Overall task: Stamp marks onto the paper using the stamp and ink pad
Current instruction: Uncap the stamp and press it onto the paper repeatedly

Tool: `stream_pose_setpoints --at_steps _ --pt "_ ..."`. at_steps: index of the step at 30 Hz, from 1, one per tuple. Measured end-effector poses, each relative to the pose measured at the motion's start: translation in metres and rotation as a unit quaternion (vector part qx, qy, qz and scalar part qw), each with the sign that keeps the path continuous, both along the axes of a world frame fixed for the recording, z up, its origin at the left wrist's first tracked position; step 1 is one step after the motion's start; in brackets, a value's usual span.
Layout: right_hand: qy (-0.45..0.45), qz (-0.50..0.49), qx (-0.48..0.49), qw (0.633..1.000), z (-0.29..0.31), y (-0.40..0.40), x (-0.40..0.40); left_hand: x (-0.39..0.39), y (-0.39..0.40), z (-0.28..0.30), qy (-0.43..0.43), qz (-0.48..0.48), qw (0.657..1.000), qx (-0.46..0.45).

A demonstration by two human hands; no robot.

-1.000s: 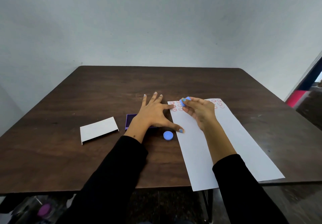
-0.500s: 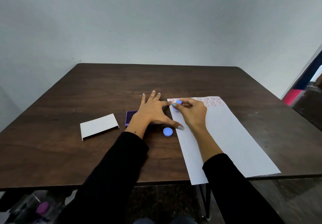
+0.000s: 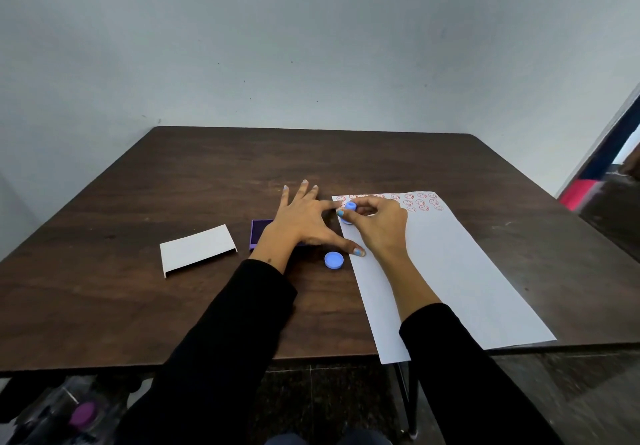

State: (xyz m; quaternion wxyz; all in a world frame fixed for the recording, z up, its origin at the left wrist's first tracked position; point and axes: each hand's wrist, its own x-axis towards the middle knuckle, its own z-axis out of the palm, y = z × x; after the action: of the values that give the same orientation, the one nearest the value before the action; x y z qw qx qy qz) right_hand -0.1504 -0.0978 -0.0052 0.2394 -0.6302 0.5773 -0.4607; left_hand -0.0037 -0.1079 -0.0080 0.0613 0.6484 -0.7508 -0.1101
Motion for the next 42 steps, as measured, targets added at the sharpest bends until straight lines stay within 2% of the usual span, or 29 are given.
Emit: stream_pose_setpoints --at_steps 22,37,39,42 --pt "0.042 -0.029 0.051 0.997 -0.002 -0.01 0.009 0.001 -0.002 -0.003 0.002 0.002 1.0 -0.008" --pt "0.115 -0.058 0.005 0.992 -0.006 -0.003 0.012 0.002 -0.002 -0.001 -0.016 0.004 1.0 -0.016" --pt "0.096 -0.064 -0.021 0.993 -0.007 -0.001 0.01 0.002 0.0 -0.001 -0.011 0.003 1.0 -0.016" --pt "-0.044 -0.117 -0.076 0.989 -0.005 0.002 0.006 0.001 0.003 0.002 -0.01 0.005 1.0 -0.008"
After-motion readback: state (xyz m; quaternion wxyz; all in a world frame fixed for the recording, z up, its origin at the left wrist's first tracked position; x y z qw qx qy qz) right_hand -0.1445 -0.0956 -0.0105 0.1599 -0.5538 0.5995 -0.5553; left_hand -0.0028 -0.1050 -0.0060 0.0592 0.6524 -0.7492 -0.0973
